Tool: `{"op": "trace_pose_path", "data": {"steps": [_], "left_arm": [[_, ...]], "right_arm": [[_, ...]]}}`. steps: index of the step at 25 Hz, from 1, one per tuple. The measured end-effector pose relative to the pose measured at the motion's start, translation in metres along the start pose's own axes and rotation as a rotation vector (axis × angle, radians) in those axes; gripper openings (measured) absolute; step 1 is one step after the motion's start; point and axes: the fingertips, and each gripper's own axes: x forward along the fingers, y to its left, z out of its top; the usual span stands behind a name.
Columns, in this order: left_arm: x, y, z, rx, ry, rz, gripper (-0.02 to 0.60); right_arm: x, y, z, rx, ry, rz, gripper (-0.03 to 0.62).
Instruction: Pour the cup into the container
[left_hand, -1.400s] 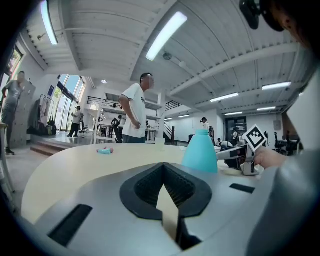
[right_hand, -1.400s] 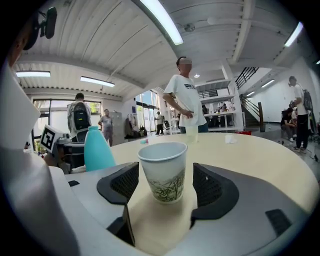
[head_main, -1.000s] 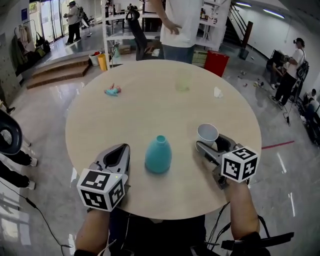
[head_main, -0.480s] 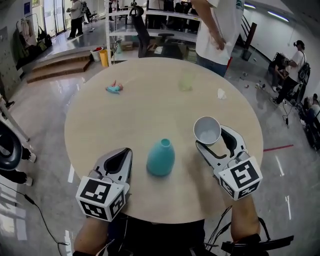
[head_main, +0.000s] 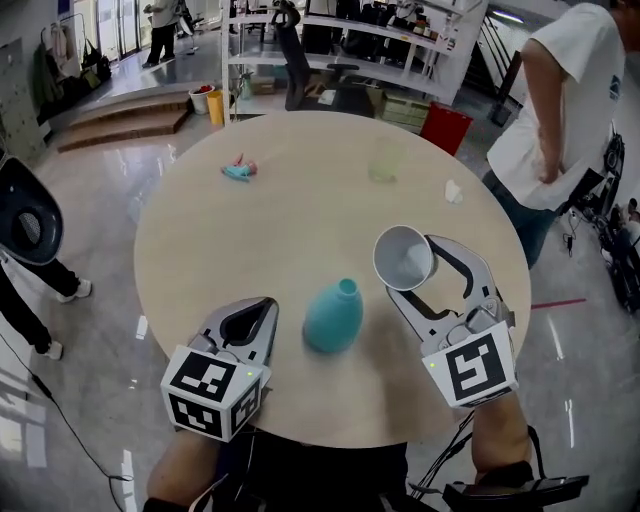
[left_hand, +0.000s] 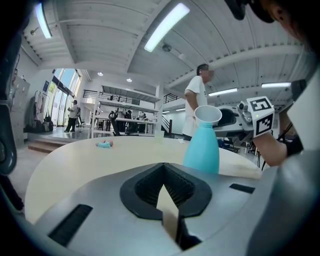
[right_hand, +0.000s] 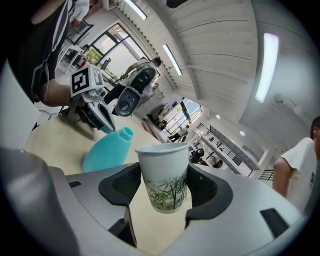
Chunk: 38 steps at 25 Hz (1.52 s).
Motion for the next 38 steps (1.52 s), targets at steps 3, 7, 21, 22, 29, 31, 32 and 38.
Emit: {"op": "trace_pose_path", "data": {"steps": [3,7,21,22,29,31,32,38], "left_arm": [[0.000,-0.002,0.000,0.001,0.009,-0.012,0.000],[0.005,-0.003,-0.006,-0.006,0.061,-0.037,0.000],[0.006,-0.007,-0.009,-0.004,0.079,-0.059,0.000],[0.006,-0.008,-0.008,-0.003,0.078,-0.063,0.000],[0.005,-0.008,-0.007,0.000,0.072,-0.067,0.000],[0.005,-0.007,-0.007,0.001,0.068,-0.066,0.000],[0.005,-0.008,-0.007,0.002,0.067,-0.066,0.000],[0.003,-0.009,-0.005,0.003,0.065,-0.066,0.000]], "right_arm": [[0.001,0.001,0.009,-0.060,-0.003,-0.002,0.296],[0.002,0.001,0.019,-0.139,0.011,0.001,0.296],[0.004,0.007,0.040,-0.351,0.046,-0.002,0.296],[0.004,0.007,0.041,-0.366,0.050,-0.003,0.296],[0.005,0.012,0.046,-0.465,0.065,-0.008,0.296],[0.006,0.013,0.047,-0.483,0.069,-0.007,0.296],[0.006,0.013,0.047,-0.490,0.071,-0.008,0.296],[0.006,0.012,0.047,-0.540,0.081,-0.022,0.296]]}}
